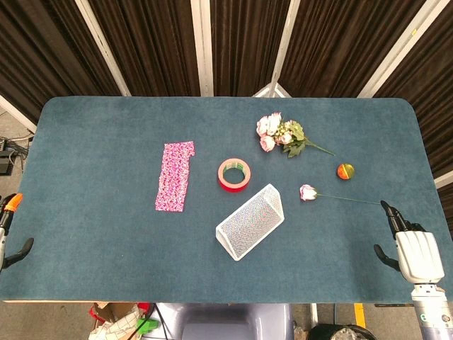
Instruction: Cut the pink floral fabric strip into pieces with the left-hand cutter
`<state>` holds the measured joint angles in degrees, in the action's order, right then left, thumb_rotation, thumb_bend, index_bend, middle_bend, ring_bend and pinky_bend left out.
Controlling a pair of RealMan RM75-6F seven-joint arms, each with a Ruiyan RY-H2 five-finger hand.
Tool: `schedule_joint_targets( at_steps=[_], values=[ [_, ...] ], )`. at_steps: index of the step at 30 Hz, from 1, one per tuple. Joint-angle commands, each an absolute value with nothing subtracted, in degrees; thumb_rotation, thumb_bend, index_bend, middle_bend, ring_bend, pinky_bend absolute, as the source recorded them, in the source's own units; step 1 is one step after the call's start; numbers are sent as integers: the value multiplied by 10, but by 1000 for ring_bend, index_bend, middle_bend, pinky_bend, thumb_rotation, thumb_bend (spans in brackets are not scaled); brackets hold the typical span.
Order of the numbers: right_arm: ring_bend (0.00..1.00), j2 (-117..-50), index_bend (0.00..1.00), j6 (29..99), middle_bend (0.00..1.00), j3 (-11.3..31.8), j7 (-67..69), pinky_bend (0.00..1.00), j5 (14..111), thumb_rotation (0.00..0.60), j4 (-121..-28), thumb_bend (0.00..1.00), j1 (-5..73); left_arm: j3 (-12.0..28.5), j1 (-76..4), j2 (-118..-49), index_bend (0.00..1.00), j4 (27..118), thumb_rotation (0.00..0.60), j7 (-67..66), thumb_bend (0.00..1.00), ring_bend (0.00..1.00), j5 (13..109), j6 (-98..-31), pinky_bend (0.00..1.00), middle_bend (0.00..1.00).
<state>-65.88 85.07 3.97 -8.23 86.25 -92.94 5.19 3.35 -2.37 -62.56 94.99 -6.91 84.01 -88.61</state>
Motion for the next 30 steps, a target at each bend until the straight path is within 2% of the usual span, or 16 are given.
schedule_joint_targets(
  at_steps=[1,25,30],
  values=[
    [445,-659,0,851,217,39,-82,456,863,600,-930,291,52,33,-24,-625,0,950,600,-69,413,58,841,-886,210,66],
    [450,-651,0,861,217,44,-65,456,860,600,-934,292,47,26,-32,-624,0,953,600,-48,413,58,854,-869,210,66],
    [450,-651,0,859,217,42,-65,456,863,600,-934,292,48,25,-46,-615,0,956,600,-45,414,96,863,-848,250,67]
  ],
)
